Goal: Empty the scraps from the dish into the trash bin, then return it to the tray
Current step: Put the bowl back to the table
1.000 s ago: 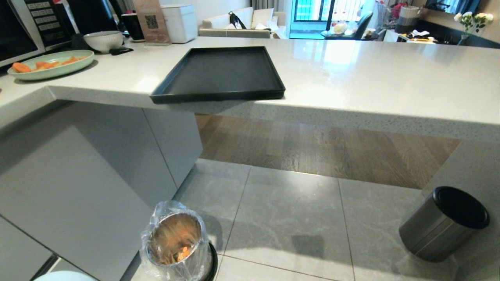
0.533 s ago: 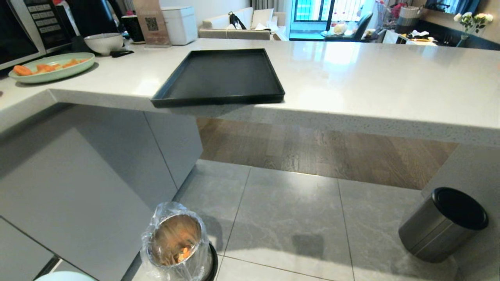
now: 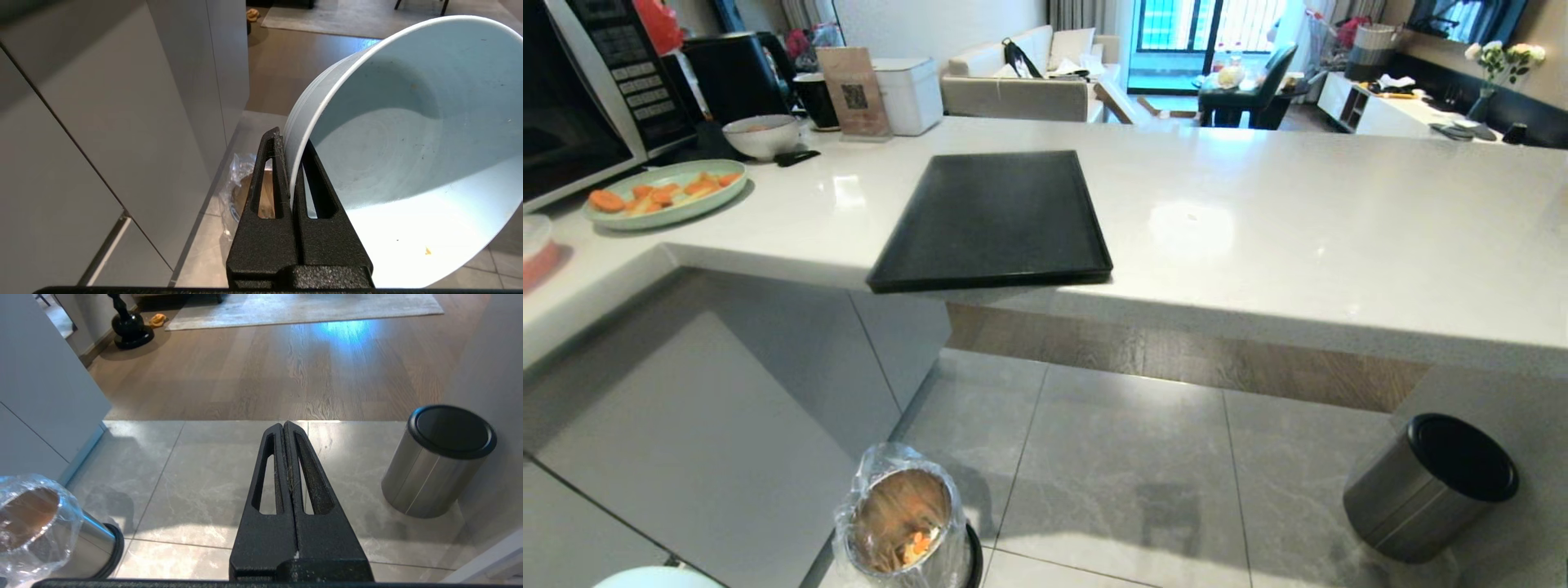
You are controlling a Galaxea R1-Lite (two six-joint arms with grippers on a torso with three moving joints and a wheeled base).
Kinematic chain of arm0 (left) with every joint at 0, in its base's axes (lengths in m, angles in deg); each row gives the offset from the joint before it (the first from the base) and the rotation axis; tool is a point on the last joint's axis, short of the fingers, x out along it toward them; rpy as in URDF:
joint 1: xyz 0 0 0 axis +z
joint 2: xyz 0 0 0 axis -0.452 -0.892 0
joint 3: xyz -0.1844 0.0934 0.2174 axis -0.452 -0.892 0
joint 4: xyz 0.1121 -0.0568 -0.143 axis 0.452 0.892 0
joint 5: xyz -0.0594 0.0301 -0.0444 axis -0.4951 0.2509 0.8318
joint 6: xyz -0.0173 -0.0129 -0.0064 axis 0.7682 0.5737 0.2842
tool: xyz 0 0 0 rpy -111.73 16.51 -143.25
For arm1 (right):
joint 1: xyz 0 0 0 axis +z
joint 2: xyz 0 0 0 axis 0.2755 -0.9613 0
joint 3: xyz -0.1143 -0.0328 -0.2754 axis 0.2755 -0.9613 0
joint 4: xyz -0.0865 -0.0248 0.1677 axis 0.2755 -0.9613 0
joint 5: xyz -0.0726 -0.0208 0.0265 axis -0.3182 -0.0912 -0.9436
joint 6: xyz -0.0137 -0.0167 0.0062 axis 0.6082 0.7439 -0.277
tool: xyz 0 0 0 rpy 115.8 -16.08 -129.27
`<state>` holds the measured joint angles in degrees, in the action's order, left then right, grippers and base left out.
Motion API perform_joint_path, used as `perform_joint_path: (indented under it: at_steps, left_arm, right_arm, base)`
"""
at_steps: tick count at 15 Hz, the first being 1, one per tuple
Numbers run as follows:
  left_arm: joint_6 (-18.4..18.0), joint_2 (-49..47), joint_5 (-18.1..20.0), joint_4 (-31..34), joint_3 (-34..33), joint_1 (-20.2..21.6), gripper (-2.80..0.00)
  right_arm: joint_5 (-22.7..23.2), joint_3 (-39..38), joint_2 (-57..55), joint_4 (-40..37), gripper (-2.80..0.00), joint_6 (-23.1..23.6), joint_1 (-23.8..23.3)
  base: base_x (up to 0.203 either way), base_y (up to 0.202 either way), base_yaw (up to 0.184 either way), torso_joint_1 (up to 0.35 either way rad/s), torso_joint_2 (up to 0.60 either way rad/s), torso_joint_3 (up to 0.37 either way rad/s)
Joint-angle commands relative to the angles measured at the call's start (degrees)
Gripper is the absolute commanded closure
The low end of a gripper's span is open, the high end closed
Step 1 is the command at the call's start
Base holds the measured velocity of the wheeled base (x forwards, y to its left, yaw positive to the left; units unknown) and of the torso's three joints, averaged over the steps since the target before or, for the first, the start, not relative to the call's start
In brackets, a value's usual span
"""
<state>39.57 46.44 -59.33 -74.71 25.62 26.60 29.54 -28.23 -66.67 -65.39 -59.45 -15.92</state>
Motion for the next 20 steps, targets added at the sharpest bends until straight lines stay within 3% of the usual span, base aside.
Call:
perform_joint_path:
  at_steps: [1, 20]
  left_arm:
    - [0.02, 0.0, -0.04, -0.04, 0.0, 0.0, 0.0]
    - [0.02, 0.0, -0.04, -0.04, 0.0, 0.0, 0.0]
  right_arm:
    - [-0.03, 0.0, 0.02, 0.02, 0.0, -0.03, 0.01]
    - [-0.03, 0.0, 0.02, 0.02, 0.0, -0.03, 0.01]
  base:
    - [0.0, 0.0, 0.0, 0.081, -0.47, -0.388]
    - [0.0, 0.0, 0.0, 0.166, -0.53, -0.37]
